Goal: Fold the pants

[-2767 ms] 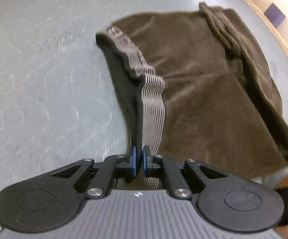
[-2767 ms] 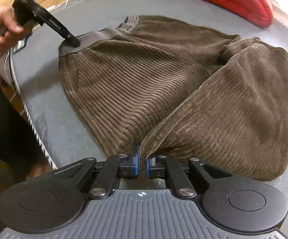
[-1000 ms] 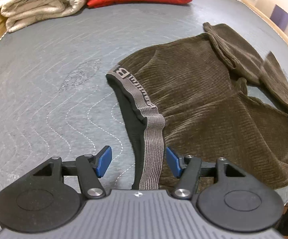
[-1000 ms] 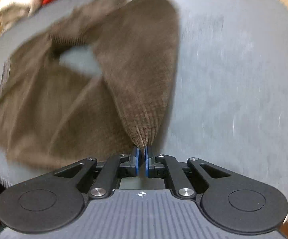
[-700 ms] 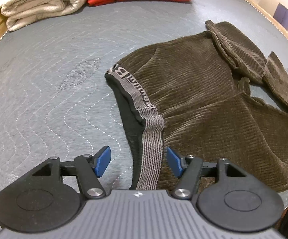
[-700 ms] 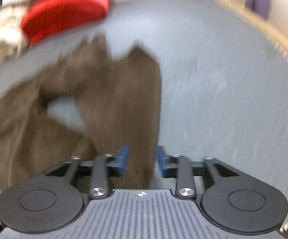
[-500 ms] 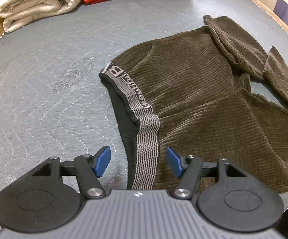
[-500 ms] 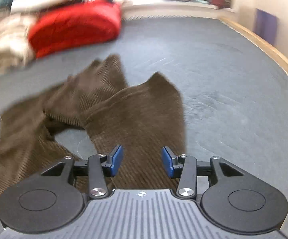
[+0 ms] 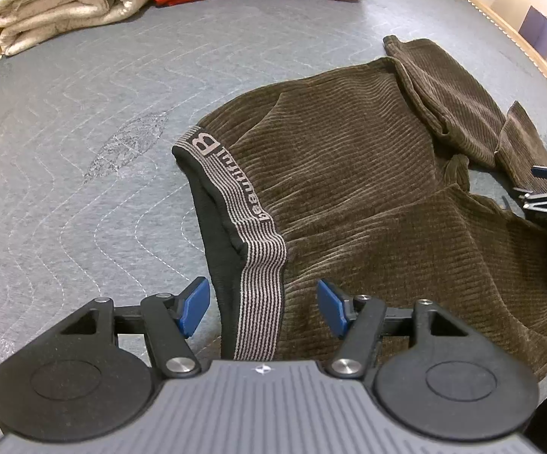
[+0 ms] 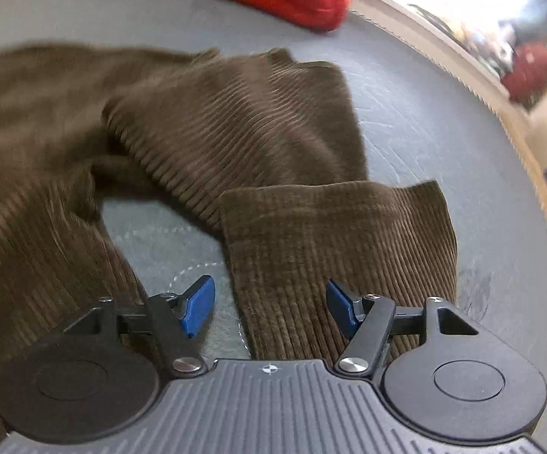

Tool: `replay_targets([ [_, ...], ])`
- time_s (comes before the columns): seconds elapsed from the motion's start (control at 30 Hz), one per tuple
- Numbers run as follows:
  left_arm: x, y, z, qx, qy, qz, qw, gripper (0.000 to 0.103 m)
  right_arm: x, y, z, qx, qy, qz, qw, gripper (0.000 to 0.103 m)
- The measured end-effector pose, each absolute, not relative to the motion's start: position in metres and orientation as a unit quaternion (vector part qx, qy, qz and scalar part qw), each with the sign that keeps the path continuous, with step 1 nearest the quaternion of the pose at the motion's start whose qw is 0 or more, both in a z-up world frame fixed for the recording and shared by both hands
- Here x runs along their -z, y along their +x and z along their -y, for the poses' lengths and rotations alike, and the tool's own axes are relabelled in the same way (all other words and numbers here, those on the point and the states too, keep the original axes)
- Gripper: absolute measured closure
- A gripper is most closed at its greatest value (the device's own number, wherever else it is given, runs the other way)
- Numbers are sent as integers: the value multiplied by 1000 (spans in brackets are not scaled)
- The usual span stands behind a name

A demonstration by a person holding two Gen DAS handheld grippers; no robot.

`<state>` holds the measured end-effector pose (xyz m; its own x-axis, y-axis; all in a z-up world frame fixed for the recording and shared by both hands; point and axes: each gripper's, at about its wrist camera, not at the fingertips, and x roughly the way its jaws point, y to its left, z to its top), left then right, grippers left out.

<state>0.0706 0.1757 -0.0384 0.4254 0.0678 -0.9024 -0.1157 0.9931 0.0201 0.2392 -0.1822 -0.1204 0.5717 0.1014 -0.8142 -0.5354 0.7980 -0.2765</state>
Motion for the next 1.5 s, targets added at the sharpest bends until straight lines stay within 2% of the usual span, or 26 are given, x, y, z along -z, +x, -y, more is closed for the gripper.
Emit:
replay_targets([
  [0.07, 38, 71, -178, -55, -25, -533, 844, 34, 125, 240, 176, -185, -277, -420, 844, 39],
  [0.1, 38, 71, -179, -56, -26, -532, 844, 34, 127, 241, 174, -180, -285, -419, 843, 48],
  [0.13, 37, 71, -180, -57, -28, -532, 844, 34, 127, 242, 177, -174, -287, -418, 844, 59],
  [0.17, 37, 71, -181, -58, -29, -532, 844, 34, 124, 244, 182, -174, -275, -422, 846, 83],
  [0.2, 37, 70, -182, -59, -30, -531, 845, 34, 118, 247, 190, -175, -247, -425, 853, 95],
  [0.27, 35, 70, -183, -59, -33, -529, 846, 34, 100, 252, 213, -165, -181, -420, 874, 96],
  [0.47, 29, 64, -184, -56, -32, -522, 850, 34, 29, 236, 334, -48, 25, -337, 940, 97],
  [0.6, 22, 63, -181, -48, -23, -510, 859, 34, 18, 200, 445, 82, 125, -297, 943, 97],
  [0.67, 20, 61, -181, -44, -32, -507, 861, 34, 26, 180, 498, 159, 163, -299, 927, 97],
  [0.8, 27, 61, -179, -50, -14, -520, 853, 34, 74, 138, 600, 335, 248, -368, 831, 97],
  [0.87, 31, 61, -181, -54, -9, -526, 849, 34, 110, 119, 638, 374, 293, -422, 773, 97],
  [0.93, 34, 61, -184, -58, -13, -532, 845, 34, 138, 101, 664, 372, 363, -438, 733, 97],
  [1.1, 41, 58, -198, -43, -74, -545, 834, 31, 133, 106, 672, 364, 337, -425, 757, 96],
  [1.17, 51, 57, -204, -46, -87, -562, 821, 31, 135, 106, 668, 364, 323, -439, 755, 100],
  [1.33, 79, 49, -225, -60, -103, -605, 787, 31, 134, 101, 671, 384, 322, -445, 742, 101],
  [1.43, 89, 46, -237, -47, -126, -615, 777, 31, 128, 101, 673, 416, 308, -438, 735, 98],
  [1.5, 96, 46, -238, -33, -137, -619, 773, 31, 116, 97, 672, 441, 304, -421, 732, 91],
])
